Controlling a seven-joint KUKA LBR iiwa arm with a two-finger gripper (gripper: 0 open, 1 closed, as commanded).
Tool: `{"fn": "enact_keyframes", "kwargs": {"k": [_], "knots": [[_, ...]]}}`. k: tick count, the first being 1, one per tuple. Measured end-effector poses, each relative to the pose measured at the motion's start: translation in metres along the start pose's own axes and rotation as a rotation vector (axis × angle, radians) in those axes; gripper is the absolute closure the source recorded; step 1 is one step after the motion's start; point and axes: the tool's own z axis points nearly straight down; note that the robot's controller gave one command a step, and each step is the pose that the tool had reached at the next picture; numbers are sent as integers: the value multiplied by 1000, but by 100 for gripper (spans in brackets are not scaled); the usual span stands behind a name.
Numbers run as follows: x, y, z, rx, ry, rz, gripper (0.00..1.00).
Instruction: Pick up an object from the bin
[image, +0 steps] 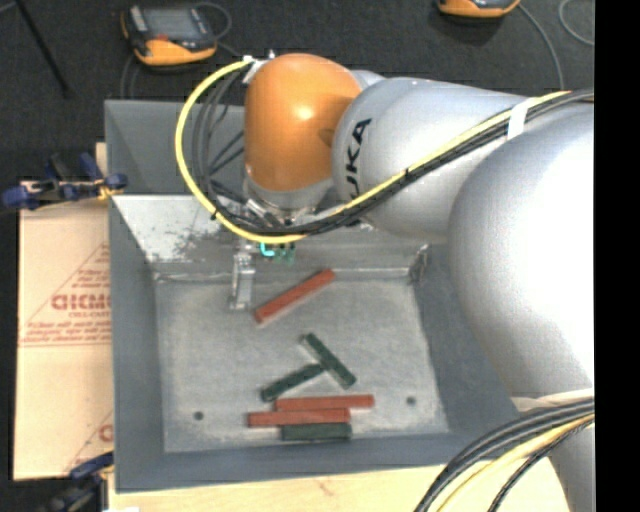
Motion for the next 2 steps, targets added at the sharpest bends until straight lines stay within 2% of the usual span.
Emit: {"fn": "enact_keyframes", "kwargs": {"k": [1,2], "knots": [[-2,-1,-5,-2,-9,3,0],[13,-47,59,3,-11,-148,0]]}}
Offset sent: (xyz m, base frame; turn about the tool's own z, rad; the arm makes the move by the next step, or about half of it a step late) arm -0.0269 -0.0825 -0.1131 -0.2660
